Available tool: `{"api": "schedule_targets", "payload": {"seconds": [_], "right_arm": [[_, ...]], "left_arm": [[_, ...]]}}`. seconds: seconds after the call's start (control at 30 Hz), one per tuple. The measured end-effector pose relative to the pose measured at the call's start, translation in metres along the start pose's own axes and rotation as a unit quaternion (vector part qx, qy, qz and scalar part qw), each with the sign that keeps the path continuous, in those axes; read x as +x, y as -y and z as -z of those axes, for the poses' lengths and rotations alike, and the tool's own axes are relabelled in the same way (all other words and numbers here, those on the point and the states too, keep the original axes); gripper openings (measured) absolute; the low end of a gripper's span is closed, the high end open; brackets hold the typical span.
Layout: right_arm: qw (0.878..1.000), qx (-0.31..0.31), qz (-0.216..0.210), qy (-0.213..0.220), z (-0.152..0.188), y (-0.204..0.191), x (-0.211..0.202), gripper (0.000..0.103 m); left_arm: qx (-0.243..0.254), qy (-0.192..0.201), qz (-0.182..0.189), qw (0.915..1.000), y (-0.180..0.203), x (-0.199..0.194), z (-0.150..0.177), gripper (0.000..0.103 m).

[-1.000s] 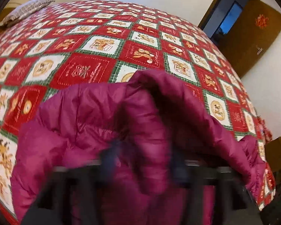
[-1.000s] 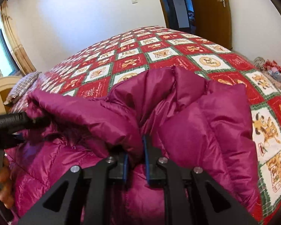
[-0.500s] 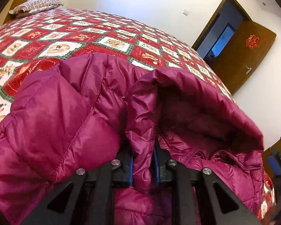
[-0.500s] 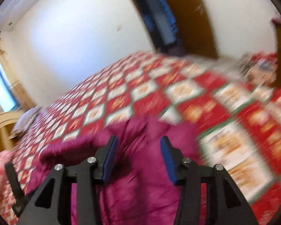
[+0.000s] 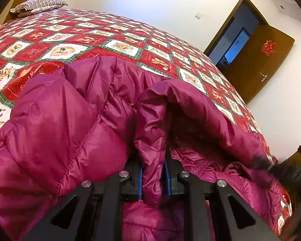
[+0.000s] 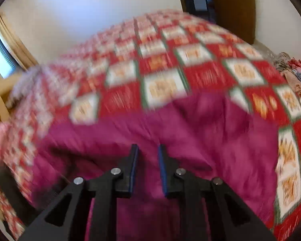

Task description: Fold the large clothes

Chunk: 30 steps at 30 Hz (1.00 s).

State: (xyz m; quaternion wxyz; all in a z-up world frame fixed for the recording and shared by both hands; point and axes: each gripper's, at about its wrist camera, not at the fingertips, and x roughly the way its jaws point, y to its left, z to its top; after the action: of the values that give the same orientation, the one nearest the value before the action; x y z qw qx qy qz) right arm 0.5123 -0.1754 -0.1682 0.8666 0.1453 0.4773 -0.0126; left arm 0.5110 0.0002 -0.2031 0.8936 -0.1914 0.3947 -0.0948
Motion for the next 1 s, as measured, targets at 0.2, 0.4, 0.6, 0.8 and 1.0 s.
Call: {"api": "schedule_targets", "payload": {"seconds": [0.2, 0.4, 0.6, 0.8, 1.0], "right_arm": [[0.994, -0.069, 0.017, 0.082, 0.037, 0.01, 0.007, 0.02], [0.994, -0.067, 0.01, 0.09, 0.036, 0.013, 0.007, 0.021], [0.992, -0.076, 0.022, 0.095, 0.036, 0.006, 0.009, 0.021], [0.992, -0.073, 0.016, 0.097, 0.037, 0.008, 0.008, 0.021], [0.993, -0.071, 0.005, 0.095, 0.036, 0.008, 0.003, 0.023]], "left_arm": [[0.06, -0.028, -0.014, 0.9977, 0.015, -0.018, -0.002, 0.018], [0.08, 0.007, 0.031, 0.9963, 0.029, -0.074, -0.019, 0.021], [0.062, 0.037, 0.038, 0.9967, 0.055, -0.045, -0.086, 0.058], [0.079, -0.046, -0.063, 0.9938, 0.035, 0.034, -0.053, 0.06], [0.116, -0.006, -0.066, 0.9911, 0.036, 0.031, -0.027, 0.06]]}}
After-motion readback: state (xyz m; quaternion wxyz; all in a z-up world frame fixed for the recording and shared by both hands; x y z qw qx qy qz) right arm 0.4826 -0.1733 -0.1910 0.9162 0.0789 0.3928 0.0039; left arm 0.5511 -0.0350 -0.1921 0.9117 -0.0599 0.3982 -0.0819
